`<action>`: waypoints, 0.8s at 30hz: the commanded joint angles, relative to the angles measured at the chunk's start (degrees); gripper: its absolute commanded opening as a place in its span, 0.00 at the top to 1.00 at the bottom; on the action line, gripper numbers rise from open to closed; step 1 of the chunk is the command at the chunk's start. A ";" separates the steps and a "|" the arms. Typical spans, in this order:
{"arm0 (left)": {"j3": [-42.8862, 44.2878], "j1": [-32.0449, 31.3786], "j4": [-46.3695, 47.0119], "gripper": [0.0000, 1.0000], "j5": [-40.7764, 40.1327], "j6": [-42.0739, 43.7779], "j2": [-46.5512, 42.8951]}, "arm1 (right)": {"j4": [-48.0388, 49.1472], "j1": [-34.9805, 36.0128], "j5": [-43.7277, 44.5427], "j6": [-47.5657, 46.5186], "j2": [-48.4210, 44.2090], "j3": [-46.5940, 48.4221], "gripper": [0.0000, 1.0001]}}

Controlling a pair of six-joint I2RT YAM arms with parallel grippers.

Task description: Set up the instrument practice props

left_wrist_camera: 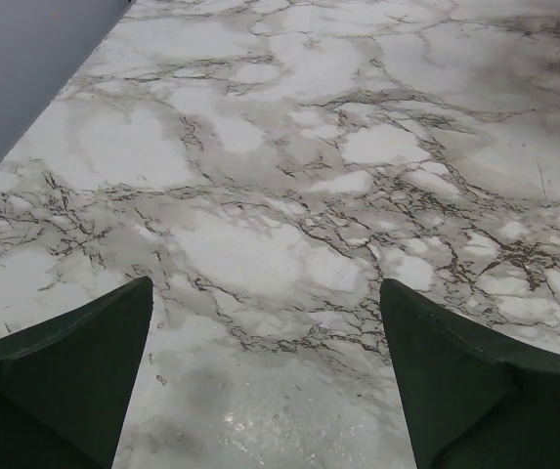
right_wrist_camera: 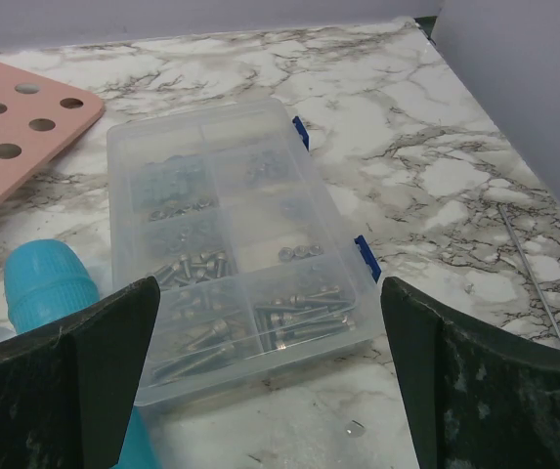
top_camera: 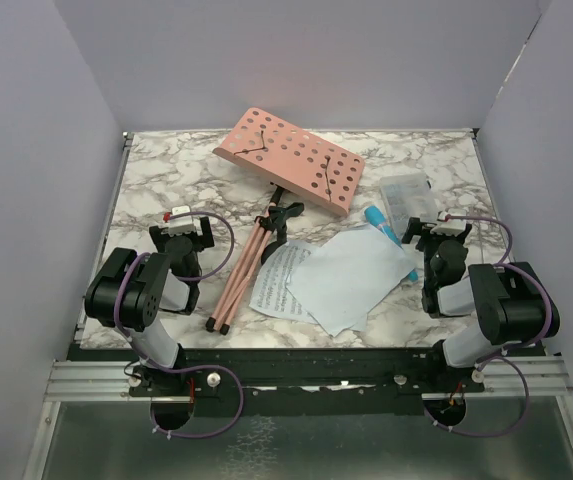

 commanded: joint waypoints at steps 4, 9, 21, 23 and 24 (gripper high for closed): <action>0.25 0.15 -0.11 0.01 -0.73 -0.30 -0.82 | -0.62 -0.39 -0.98 0.28 -0.04 0.53 0.00; 0.12 0.08 -0.04 0.01 -0.91 -0.47 -0.99 | 0.22 -0.39 -0.89 0.08 0.01 0.21 0.00; 13.17 0.03 -55.75 0.01 -6.47 -24.28 -38.40 | -59.58 -0.13 4.38 21.64 -33.63 15.53 0.00; 13.29 0.14 -59.40 0.01 -4.83 -27.62 -42.89 | -65.69 -0.13 7.27 27.07 -34.99 16.86 0.00; 13.10 0.16 -59.98 0.01 -2.05 -28.03 -44.75 | -69.14 -0.13 9.58 30.78 -35.27 17.40 0.00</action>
